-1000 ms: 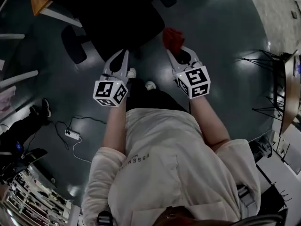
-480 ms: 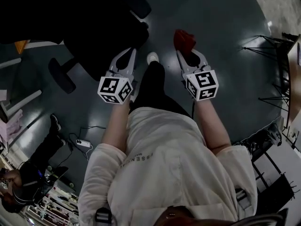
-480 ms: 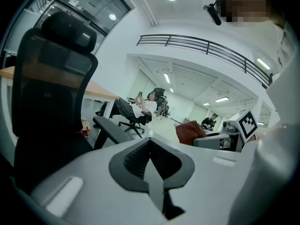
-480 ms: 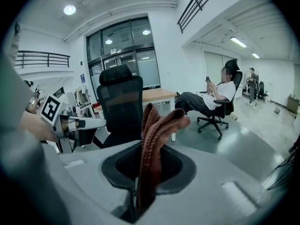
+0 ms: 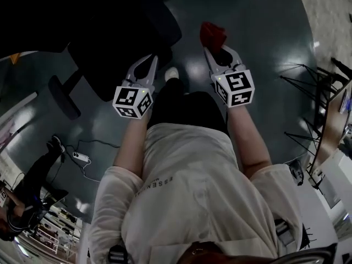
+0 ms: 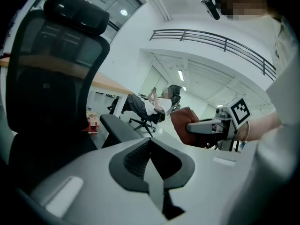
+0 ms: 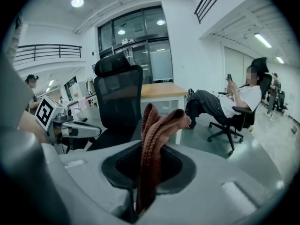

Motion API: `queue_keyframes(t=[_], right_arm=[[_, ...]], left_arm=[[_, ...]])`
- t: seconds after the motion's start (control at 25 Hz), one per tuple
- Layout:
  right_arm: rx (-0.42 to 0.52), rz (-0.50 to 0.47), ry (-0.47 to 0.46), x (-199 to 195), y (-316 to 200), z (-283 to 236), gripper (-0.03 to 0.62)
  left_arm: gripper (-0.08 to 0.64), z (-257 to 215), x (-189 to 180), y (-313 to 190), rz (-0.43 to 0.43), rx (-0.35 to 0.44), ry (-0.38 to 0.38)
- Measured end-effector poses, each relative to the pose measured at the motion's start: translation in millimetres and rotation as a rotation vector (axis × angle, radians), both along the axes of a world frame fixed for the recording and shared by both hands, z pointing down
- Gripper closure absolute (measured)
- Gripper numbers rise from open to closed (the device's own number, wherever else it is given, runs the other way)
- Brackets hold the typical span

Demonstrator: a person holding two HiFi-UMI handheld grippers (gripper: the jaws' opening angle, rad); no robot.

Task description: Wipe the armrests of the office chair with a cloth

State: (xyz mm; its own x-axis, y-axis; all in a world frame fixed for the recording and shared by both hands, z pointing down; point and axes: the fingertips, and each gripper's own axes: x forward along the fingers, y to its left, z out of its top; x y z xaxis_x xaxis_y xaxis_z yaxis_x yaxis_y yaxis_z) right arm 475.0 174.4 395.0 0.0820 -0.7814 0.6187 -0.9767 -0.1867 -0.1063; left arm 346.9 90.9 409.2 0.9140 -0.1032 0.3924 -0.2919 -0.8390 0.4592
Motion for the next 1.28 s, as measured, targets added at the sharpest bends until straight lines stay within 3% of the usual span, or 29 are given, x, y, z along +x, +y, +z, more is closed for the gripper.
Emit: queue_keyframes(t=[0.28, 0.64, 1.04, 1.28], right_arm=[[-0.001, -0.249, 0.005, 14, -90, 1, 0.545], [-0.055, -0.583, 0.068, 22, -185, 46, 0.545], [-0.028, -0.787, 0.157, 1, -271, 87, 0.545], [-0.063, -0.879, 0.151, -24, -266, 101, 0.545]], left_arm=[[0.543, 17, -5, -10, -0.161, -0.057, -0.058], [0.543, 49, 26, -18, -0.377, -0.124, -0.074], [0.543, 85, 23, -29, -0.542, -0.157, -0.086], [0.543, 94, 31, -4, -0.536, -0.206, -0.09]])
